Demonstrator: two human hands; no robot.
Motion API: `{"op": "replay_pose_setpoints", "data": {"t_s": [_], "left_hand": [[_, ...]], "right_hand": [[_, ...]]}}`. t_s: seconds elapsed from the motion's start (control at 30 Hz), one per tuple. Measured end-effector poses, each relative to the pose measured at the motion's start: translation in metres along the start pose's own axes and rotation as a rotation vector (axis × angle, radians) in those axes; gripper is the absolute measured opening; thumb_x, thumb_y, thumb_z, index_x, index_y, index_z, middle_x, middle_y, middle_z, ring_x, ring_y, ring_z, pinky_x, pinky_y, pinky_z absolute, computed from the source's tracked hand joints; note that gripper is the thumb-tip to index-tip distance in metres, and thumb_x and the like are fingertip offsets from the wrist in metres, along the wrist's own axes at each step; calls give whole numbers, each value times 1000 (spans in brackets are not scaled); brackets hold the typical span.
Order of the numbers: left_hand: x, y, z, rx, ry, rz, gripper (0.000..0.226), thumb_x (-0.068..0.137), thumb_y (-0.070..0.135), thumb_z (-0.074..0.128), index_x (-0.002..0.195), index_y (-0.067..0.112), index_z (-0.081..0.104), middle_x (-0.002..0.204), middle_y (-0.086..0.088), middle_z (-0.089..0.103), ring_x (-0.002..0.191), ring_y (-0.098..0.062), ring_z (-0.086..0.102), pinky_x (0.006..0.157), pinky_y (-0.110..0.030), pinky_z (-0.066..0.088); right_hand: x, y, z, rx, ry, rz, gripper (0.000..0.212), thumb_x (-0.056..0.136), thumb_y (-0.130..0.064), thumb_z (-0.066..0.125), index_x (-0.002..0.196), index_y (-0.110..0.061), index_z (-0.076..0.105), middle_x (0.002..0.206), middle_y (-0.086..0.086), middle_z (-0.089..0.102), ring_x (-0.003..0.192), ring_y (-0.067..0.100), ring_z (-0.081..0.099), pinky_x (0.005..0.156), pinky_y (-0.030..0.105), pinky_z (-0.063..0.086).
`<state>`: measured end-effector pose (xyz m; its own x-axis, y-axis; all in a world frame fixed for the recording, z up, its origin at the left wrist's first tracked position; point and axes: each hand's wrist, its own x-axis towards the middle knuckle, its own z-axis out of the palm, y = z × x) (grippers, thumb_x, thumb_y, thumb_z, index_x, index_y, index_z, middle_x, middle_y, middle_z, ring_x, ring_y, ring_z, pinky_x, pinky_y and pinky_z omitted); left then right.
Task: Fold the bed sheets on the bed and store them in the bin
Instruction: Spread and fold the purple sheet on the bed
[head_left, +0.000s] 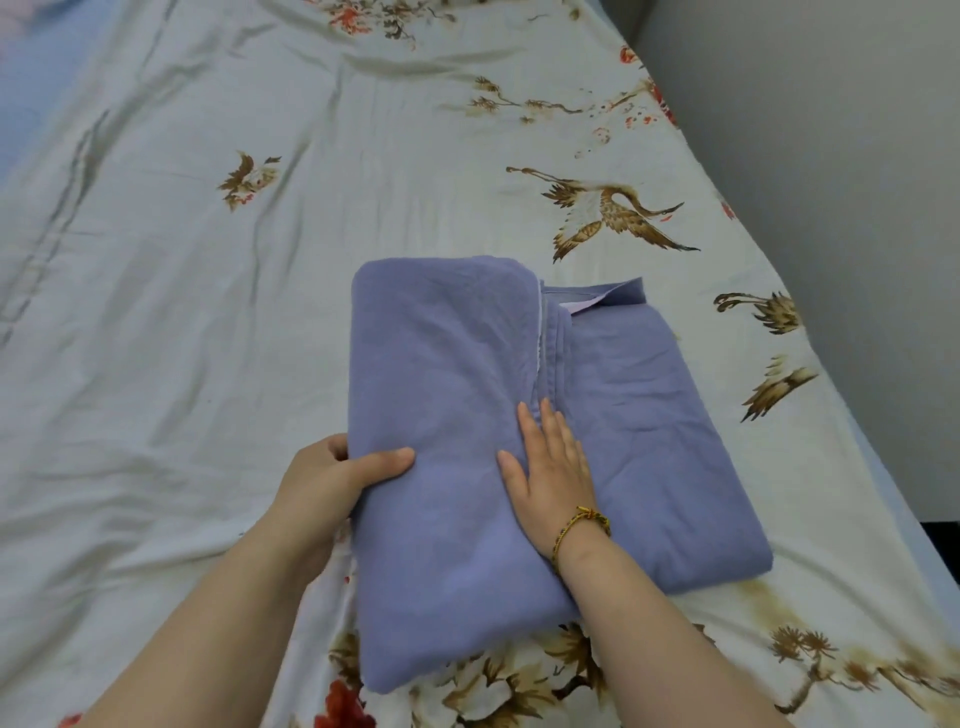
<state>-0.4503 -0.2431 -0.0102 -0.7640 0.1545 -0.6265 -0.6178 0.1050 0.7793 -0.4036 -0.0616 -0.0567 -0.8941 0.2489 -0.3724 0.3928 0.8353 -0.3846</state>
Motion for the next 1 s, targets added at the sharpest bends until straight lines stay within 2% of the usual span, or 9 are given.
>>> {"op": "replay_pose_setpoints", "data": {"t_s": [0.2, 0.23, 0.27, 0.3, 0.33, 0.53, 0.67, 0.9, 1.0], "left_hand": [[-49, 19, -69, 73, 138, 76, 71, 20, 39, 72, 84, 8, 67, 69, 2, 73, 67, -19, 69, 61, -31, 49], [-56, 23, -75, 95, 153, 87, 71, 20, 40, 72, 84, 9, 67, 68, 3, 73, 64, -17, 69, 60, -30, 48], [-61, 27, -76, 114, 162, 101, 70, 20, 40, 72, 83, 9, 67, 67, 4, 73, 64, -17, 69, 59, -29, 48], [-67, 32, -75, 136, 170, 116, 69, 21, 41, 72, 83, 9, 67, 65, 4, 72, 66, -18, 68, 58, -29, 48], [-70, 36, -70, 157, 169, 125, 66, 23, 39, 73, 82, 10, 66, 64, 5, 72, 69, -19, 67, 58, -29, 48], [-74, 66, 4, 358, 210, 275, 39, 50, 36, 68, 73, 6, 60, 68, -2, 62, 62, -15, 56, 52, -20, 43], [-72, 78, 72, 548, 183, 352, 35, 73, 36, 70, 60, 10, 52, 61, -3, 53, 56, -15, 46, 55, -23, 37], [-67, 56, 160, 733, -24, 512, 23, 91, 30, 50, 101, 16, 65, 93, 4, 67, 90, -14, 59, 76, -25, 44], [-61, 37, 161, 626, -111, 496, 28, 94, 25, 49, 120, 24, 58, 109, 19, 53, 104, 0, 47, 85, -12, 35]], "right_hand": [[-31, -76, 34, 204, -93, -96, 97, 64, -73, -9, 148, -26, 2, 157, 1, -7, 145, 15, -3, 117, 30, 3], [-35, -87, 33, 250, -109, -127, 143, 18, -74, -30, 148, -25, 3, 157, 1, -6, 145, 15, -2, 117, 29, 3], [-35, -89, 39, 312, -191, -125, 78, 78, -5, 31, 148, -24, 5, 157, 1, -4, 145, 14, -1, 117, 28, 3], [-36, -92, 36, 347, -156, -161, 62, 95, -53, 21, 148, -23, 6, 157, 1, -3, 145, 14, 0, 117, 27, 2], [-34, -89, 37, 376, -196, -140, 57, 98, -41, 29, 148, -22, 8, 157, 0, 0, 145, 13, 2, 117, 26, 2], [-27, -58, -7, 891, -208, -95, 53, 91, -43, 42, 135, -15, 45, 142, 4, 45, 134, 16, 37, 114, 37, 27], [-29, -29, -82, 1399, -243, -103, 38, 93, -43, 33, 109, -19, 58, 104, -8, 68, 91, 3, 64, 80, 17, 52], [2, 37, -131, 1314, -314, -92, 101, 33, -63, 82, 115, -10, 58, 104, 9, 67, 92, 22, 66, 79, 31, 55], [17, 64, -129, 1342, -313, -100, 59, 57, -22, 77, 110, -7, 57, 93, 5, 71, 78, 16, 69, 67, 25, 56]]}}
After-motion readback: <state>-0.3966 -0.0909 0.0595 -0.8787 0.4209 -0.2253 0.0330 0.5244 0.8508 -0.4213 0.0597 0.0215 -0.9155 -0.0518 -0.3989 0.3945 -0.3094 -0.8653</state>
